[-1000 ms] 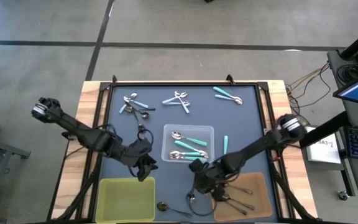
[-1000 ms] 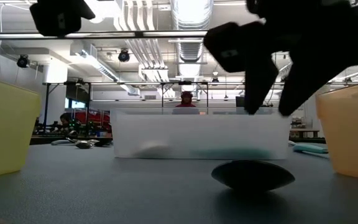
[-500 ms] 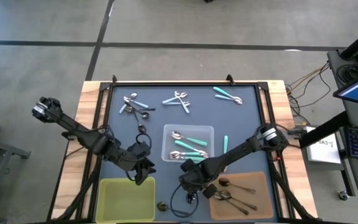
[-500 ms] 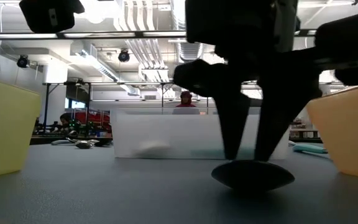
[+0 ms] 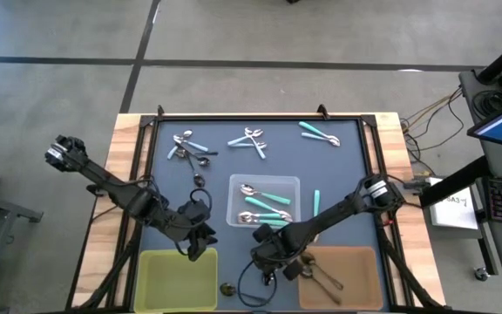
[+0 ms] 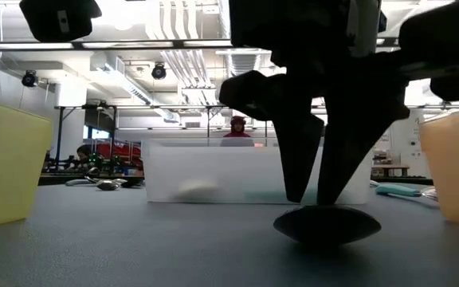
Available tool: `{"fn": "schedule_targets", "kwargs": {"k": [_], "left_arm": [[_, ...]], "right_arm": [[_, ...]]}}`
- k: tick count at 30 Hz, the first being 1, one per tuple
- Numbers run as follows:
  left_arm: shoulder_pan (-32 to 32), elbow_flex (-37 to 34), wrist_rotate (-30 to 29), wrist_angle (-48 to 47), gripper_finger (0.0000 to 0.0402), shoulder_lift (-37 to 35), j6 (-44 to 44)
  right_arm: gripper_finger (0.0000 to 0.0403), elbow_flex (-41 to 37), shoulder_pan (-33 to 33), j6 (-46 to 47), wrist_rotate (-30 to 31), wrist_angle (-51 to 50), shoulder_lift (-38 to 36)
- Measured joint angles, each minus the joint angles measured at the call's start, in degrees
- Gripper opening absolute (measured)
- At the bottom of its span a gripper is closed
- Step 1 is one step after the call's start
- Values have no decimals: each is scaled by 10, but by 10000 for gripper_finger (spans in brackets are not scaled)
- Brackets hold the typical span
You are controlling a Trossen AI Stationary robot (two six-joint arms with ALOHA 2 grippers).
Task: Sort silverware by color (type)
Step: Put the black spoon into the orange bin
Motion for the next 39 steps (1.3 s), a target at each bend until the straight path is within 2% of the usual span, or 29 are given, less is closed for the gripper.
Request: {"fn": "schedule_targets", "kwargs": {"k": [7, 22, 39], "left_arm": [[-1, 0, 0, 0, 123, 0, 0], [-7, 0, 0, 0, 123, 0, -3], [-18, 0, 0, 1, 123, 0, -7]], "right_arm": [[91, 0, 0, -5, 0, 0, 0], [91, 0, 0, -131, -5, 2, 0], [90, 3, -1, -136, -30, 4, 26]]}}
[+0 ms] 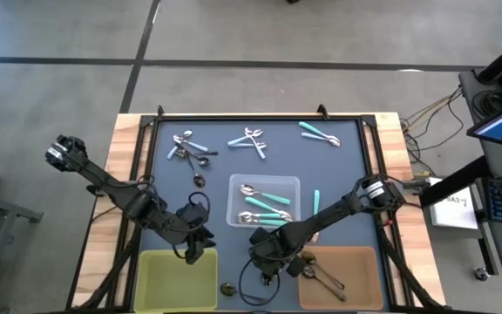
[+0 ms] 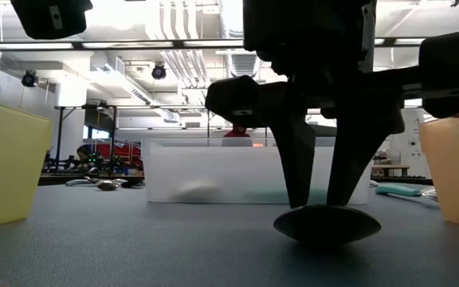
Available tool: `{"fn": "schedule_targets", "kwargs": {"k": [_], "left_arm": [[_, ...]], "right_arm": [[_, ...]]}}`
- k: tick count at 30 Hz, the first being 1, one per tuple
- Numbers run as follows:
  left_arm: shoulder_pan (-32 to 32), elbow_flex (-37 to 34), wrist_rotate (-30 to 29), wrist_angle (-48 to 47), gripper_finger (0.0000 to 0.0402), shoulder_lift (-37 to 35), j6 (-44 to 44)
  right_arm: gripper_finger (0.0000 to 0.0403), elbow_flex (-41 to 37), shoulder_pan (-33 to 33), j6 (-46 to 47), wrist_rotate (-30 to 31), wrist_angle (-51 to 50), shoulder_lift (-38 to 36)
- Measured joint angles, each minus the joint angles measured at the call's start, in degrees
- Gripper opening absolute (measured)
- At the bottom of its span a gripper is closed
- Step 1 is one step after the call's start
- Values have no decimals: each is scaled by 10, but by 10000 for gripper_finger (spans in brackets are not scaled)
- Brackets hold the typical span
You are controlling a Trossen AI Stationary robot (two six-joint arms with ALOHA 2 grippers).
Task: Sort silverware by color (type)
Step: Put the black spoon into the orange bin
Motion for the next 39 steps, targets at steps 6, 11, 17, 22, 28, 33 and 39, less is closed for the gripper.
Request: {"fn": "schedule_targets", "kwargs": {"k": [6, 11, 17, 22, 28, 33, 39], "left_arm": [[0, 0, -3, 0, 123, 0, 2], [0, 0, -7, 0, 123, 0, 2], [0, 0, -9, 0, 123, 0, 2], [0, 0, -9, 0, 123, 0, 2], [-1, 0, -9, 0, 123, 0, 2], [-6, 0, -9, 0, 123, 0, 2], [-10, 0, -9, -1, 123, 0, 2]], "right_arm": [[46, 2, 0, 5, -4, 0, 1], [12, 2, 1, 33, -20, 1, 2], [10, 1, 1, 60, -26, 1, -2], [9, 4, 2, 83, -30, -6, -20], [9, 33, 2, 98, -31, -4, -46], [9, 65, 1, 137, -31, -40, -51], [9, 85, 11, 209, -30, -128, -90]]}}
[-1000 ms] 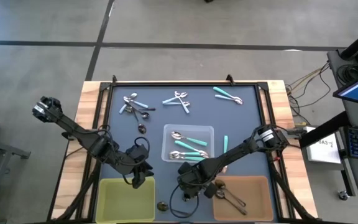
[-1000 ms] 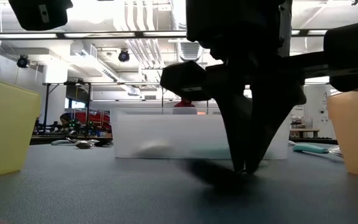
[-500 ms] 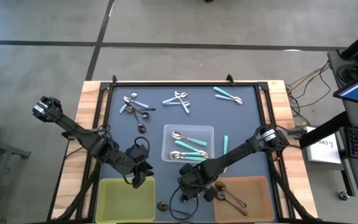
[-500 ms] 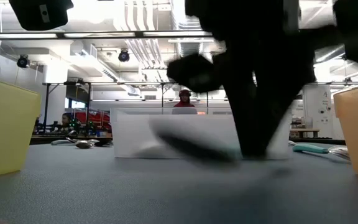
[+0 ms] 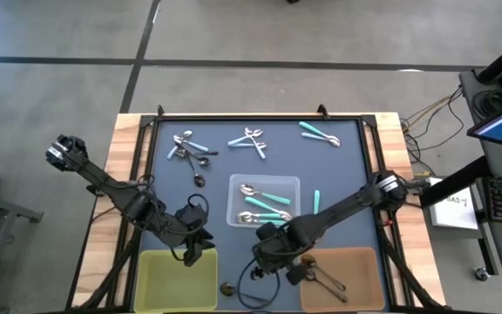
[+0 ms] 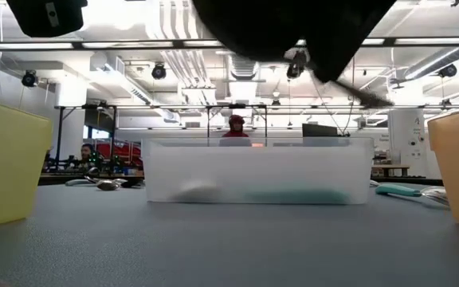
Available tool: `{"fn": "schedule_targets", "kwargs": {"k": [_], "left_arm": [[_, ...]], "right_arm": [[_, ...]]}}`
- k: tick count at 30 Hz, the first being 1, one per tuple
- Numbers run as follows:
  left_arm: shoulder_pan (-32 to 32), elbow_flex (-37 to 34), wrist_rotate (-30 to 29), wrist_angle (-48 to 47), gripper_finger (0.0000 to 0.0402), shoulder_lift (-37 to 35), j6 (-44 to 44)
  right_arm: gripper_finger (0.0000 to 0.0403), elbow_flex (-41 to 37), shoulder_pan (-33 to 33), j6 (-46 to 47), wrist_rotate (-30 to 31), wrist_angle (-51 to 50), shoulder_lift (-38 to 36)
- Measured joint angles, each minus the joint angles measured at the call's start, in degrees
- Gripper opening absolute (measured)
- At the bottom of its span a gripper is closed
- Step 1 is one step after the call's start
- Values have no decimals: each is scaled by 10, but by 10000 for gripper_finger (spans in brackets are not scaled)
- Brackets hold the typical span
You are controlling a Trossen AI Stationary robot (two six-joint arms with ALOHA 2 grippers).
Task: Sort silverware by color (type)
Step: Put the black spoon into the orange bin, then put the green spoon into the transparent bin
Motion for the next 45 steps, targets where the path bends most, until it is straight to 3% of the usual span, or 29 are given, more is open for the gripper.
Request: {"fn": "schedule_targets", "kwargs": {"k": [5, 14, 23, 33, 42, 45], "left_arm": [[0, 0, 0, -4, 123, 0, 0], [0, 0, 0, -9, 123, 0, 7], [0, 0, -5, -8, 123, 0, 21], [0, 0, -6, -6, 123, 0, 20], [0, 0, -5, -7, 123, 0, 18], [0, 0, -6, -7, 123, 0, 19]], "right_arm": [[9, 1, 24, 116, 0, -68, -50], [9, -6, 128, 254, 0, -150, -68], [9, -113, 215, 363, 0, -131, -70], [15, -185, 229, 490, 1, -113, -70], [75, -179, 228, 552, 6, -114, -101], [93, -179, 222, 581, 59, -116, -123]]}}
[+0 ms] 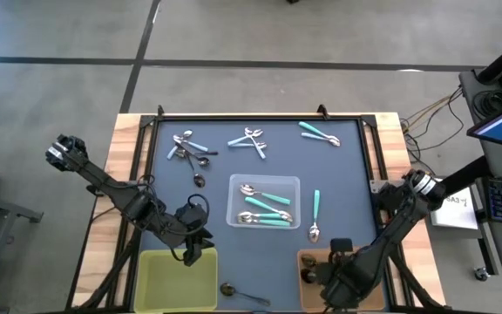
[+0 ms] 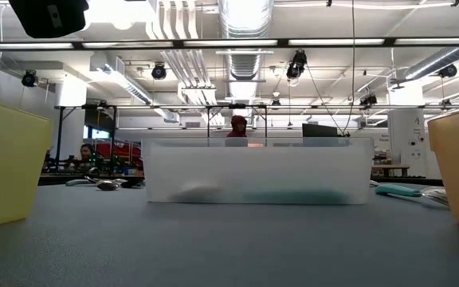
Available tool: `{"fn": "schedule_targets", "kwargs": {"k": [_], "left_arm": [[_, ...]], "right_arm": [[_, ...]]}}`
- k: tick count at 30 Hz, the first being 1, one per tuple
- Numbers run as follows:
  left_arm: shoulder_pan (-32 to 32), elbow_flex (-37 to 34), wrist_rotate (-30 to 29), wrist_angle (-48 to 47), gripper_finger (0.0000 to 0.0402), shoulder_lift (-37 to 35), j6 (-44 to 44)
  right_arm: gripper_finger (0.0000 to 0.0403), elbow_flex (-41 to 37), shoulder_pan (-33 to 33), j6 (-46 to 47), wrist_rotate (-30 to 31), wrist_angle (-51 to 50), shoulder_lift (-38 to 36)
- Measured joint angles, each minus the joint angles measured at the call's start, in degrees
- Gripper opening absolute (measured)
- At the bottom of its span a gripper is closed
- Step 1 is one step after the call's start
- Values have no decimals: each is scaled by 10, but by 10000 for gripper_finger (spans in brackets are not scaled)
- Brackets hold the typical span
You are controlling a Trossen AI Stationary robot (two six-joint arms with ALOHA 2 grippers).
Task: Sort silverware by color (type)
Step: Put the green spoon into the transparent bin
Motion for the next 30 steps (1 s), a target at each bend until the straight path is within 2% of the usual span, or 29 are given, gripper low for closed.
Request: {"fn": "schedule_targets", "kwargs": {"k": [3, 7, 10, 14, 19, 26, 30], "left_arm": [[0, 0, -5, 0, 123, 0, 0], [0, 0, -14, -1, 123, 0, 0], [0, 0, -15, -1, 123, 0, 0], [0, 0, -15, -4, 123, 0, 0], [0, 0, -15, -14, 123, 0, 7], [0, 0, -15, -42, 123, 0, 27], [0, 0, -15, -59, 123, 0, 32]], "right_arm": [[105, 0, -14, 64, 111, -1, -25], [111, -2, -46, 203, 266, -16, -57], [112, -19, -81, 305, 316, -49, -78], [112, -77, -129, 421, 319, -47, -107], [112, -167, -181, 475, 303, -14, -130], [113, -287, -248, 470, 224, 142, -167], [113, -326, -268, 447, 194, 204, -182]]}}
